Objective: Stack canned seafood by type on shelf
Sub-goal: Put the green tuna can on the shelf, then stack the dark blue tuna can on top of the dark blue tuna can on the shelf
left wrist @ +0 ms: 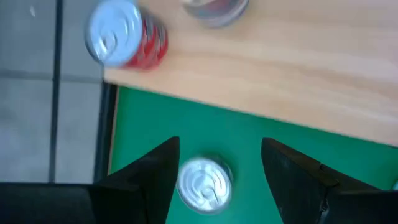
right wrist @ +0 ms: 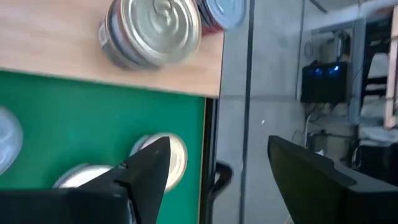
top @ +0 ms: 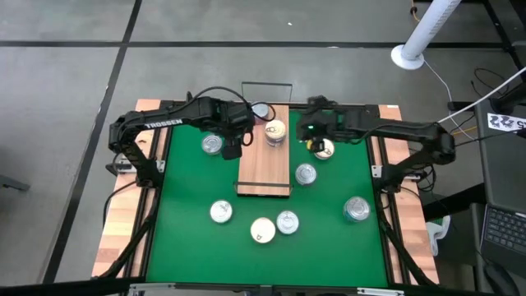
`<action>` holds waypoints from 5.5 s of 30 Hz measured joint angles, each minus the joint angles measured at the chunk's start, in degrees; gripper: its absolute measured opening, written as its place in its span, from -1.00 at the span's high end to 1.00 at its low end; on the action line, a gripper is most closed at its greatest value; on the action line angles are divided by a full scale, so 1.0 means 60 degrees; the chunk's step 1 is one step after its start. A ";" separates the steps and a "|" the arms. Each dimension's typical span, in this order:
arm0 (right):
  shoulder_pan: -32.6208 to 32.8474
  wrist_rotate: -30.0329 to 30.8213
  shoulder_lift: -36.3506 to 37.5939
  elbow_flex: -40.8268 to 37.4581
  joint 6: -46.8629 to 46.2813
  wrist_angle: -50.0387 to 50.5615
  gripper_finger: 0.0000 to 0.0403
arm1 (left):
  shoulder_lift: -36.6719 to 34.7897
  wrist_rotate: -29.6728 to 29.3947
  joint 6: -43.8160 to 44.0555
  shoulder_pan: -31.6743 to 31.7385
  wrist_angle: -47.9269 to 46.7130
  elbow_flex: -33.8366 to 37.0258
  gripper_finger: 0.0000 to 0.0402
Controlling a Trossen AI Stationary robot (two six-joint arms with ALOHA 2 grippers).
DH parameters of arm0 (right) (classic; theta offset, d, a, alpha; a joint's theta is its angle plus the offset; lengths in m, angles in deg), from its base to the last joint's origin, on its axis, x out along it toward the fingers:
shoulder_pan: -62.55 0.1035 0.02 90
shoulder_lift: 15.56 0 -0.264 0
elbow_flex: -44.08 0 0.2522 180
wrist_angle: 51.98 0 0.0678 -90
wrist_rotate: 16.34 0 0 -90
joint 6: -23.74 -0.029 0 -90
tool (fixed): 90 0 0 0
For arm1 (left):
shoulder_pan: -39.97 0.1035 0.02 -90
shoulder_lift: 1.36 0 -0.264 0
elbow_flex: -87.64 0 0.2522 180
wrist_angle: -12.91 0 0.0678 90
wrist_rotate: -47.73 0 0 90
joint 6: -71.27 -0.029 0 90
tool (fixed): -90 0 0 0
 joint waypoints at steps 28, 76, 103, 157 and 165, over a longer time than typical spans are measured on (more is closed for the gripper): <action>-0.0004 -0.1015 0.3310 -0.4511 -0.2713 -0.1524 -0.33 | 0.0007 0.0310 0.1086 0.1350 0.3644 0.5605 -0.11; -0.0004 -0.2195 0.3295 -0.5242 -0.2708 -0.3259 -0.33 | 0.0040 0.0169 0.1152 0.1306 0.4498 0.5835 1.00; -0.0004 -0.2195 0.3295 -0.5246 -0.2705 -0.3255 -0.33 | 0.0066 0.0017 0.0080 0.0770 0.4890 0.3385 1.00; 0.0000 -0.3216 0.3046 -0.5246 -0.2606 -0.0644 -0.33 | 0.1144 -0.0104 -0.1614 -0.0411 0.3928 0.1537 0.37; 0.0000 -0.3111 0.1722 -0.5246 -0.2599 -0.0796 -0.33 | 0.1140 -0.0104 -0.1561 -0.0213 0.3402 0.1527 0.37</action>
